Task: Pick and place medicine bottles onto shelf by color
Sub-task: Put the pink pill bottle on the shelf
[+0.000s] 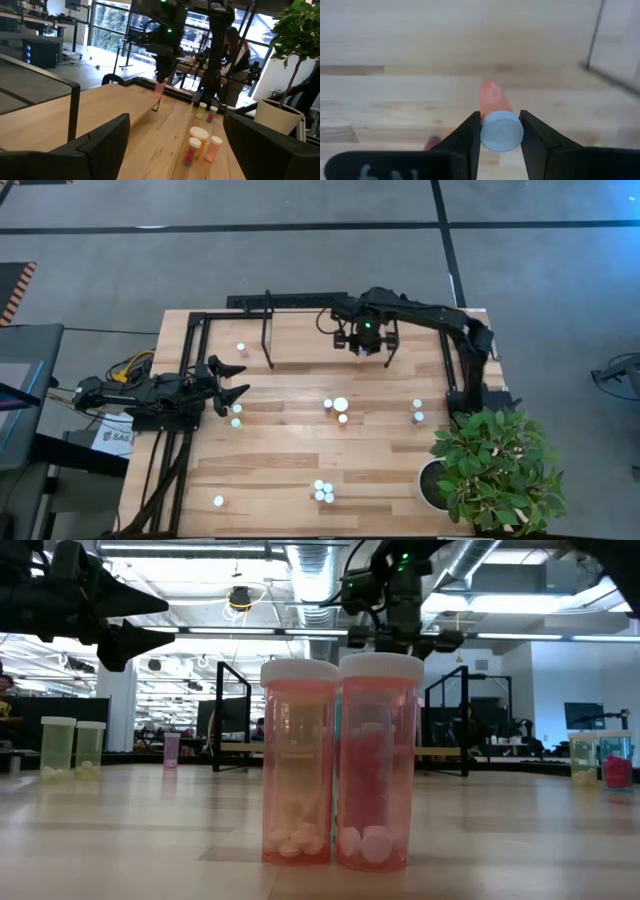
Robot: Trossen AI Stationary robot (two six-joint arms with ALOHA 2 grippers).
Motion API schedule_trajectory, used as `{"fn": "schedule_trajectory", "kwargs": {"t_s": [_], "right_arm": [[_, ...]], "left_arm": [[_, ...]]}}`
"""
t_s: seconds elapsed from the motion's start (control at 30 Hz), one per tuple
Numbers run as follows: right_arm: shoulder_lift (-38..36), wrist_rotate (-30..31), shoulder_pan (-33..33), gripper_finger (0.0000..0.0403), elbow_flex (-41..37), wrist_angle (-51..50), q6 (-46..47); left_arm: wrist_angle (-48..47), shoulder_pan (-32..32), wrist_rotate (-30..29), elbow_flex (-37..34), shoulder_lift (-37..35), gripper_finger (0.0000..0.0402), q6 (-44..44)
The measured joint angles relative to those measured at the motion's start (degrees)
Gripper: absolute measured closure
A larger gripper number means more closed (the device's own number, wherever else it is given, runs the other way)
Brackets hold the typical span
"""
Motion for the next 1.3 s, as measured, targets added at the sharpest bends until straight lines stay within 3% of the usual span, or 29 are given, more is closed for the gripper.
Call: {"fn": "schedule_trajectory", "kwargs": {"t_s": [0.27, 0.53, 0.87, 1.07, 1.3], "right_arm": [[5.1, 3.9, -4.0, 0.0279, 7.9, -0.2, -16.8], [6.1, 5.4, -7.2, 0.0279, 9.3, 0.0, -34.7], [6.1, 18.5, -7.5, 0.0271, 9.3, 6.1, -52.5], [6.1, 18.3, -8.3, 0.0253, 9.3, 6.5, -60.2], [6.2, 13.3, -11.8, 0.0261, 9.3, 7.8, -65.0]], "left_arm": [[0.0, 0.0, 0.0, 0.0, 0.0, 0.0090, 0.0], [0.0, 0.0, 0.0, 0.0, 0.0, 0.0090, 0.0], [0.0, 0.0, 0.0, 0.0, 0.0, 0.0090, 0.0], [0.0, 0.0, 0.0, 0.0, 0.0, 0.0090, 0.0], [0.0, 0.0, 0.0, 0.0, 0.0, 0.0090, 0.0]]}}
